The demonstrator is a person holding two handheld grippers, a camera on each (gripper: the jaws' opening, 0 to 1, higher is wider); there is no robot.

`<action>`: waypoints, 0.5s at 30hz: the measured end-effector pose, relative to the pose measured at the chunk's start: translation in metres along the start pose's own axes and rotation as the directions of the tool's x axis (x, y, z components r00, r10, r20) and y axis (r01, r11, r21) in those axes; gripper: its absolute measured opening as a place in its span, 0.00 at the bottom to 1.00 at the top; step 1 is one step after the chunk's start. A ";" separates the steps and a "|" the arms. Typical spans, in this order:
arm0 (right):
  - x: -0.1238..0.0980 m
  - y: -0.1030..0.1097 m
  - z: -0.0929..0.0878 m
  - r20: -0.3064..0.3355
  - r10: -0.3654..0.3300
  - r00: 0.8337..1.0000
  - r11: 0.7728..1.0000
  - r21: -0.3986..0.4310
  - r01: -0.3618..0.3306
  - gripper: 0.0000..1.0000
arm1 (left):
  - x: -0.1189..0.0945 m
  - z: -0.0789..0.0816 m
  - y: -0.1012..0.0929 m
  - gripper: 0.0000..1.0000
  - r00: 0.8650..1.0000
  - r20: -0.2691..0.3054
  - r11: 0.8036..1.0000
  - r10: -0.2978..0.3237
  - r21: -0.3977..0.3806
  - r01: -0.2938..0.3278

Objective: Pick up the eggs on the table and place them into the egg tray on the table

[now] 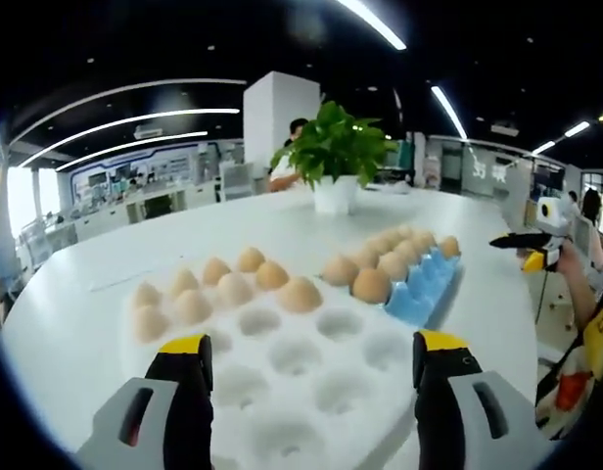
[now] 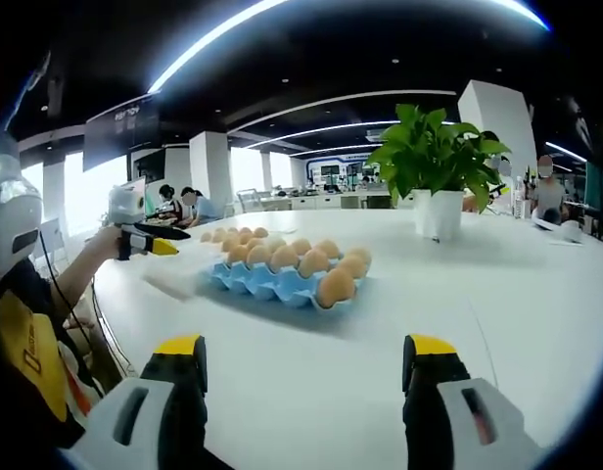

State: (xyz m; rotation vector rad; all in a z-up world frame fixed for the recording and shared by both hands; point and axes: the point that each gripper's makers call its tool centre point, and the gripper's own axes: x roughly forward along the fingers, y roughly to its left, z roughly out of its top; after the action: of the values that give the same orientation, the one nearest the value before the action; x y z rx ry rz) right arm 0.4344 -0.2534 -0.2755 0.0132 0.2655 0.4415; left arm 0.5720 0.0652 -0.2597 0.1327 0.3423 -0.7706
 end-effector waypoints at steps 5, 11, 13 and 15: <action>-0.001 -0.002 -0.001 0.001 -0.005 1.000 1.000 0.004 0.005 0.86 | 0.011 0.005 -0.003 0.77 1.000 0.009 1.000 -0.026 -0.004 0.026; -0.002 -0.002 -0.001 0.007 -0.003 1.000 1.000 0.008 0.003 0.86 | 0.024 0.005 -0.005 0.72 0.999 -0.006 0.999 -0.043 0.023 0.043; -0.003 -0.002 -0.001 0.008 -0.006 1.000 1.000 0.007 0.006 0.86 | 0.027 0.005 -0.007 0.70 0.999 -0.007 0.999 -0.048 0.027 0.048; -0.004 -0.003 -0.001 0.008 -0.010 1.000 1.000 0.008 0.010 0.86 | 0.031 0.005 -0.007 0.68 0.999 -0.008 0.998 -0.050 0.030 0.050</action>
State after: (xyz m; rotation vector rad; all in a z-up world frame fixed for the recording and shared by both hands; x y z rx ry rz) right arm 0.4322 -0.2577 -0.2760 0.0216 0.2593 0.4306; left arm 0.5891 0.0387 -0.2657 0.1560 0.3421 -0.8251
